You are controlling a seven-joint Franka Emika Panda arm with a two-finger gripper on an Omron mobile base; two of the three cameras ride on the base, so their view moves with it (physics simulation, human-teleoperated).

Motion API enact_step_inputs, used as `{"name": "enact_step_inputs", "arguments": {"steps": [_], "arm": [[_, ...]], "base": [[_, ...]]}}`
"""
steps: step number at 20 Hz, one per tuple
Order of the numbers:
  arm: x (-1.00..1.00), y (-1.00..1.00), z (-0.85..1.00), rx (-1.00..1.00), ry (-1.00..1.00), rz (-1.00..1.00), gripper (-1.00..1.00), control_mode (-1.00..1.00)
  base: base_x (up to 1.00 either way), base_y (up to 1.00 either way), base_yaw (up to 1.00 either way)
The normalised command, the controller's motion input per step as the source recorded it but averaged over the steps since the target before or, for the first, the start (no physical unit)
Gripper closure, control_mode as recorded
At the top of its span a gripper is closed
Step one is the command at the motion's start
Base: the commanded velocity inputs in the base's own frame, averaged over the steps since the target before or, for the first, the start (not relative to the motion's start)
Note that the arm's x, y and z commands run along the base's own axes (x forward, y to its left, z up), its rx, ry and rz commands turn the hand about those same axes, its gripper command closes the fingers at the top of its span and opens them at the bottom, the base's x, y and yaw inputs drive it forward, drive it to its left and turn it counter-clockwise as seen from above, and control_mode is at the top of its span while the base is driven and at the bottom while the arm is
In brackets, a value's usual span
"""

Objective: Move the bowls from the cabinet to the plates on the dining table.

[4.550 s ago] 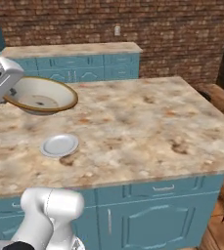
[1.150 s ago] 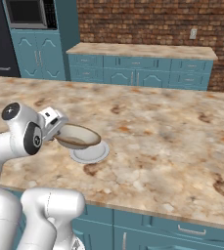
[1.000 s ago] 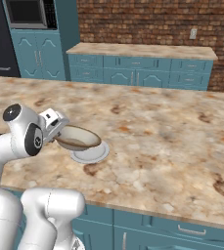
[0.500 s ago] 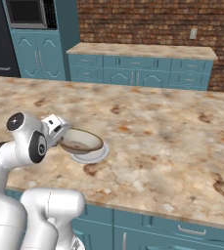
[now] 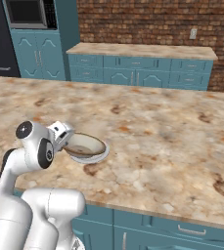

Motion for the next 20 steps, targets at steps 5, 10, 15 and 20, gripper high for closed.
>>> {"name": "enact_step_inputs", "arguments": {"steps": [5,10,15,20], "arm": [[0.68,0.00,-0.04,-0.07,0.00,0.00,1.00,-1.00],[0.16,0.00,-0.23,0.00,0.13,0.00,1.00,-1.00],[0.14,0.00,-0.47,0.00,0.13,0.01,1.00,-1.00],[0.45,0.00,-0.26,0.00,-0.01,0.01,1.00,-1.00]], "base": [[0.00,0.00,0.00],[0.00,0.00,0.00],[0.00,0.00,0.00],[0.00,0.00,0.00]]}}
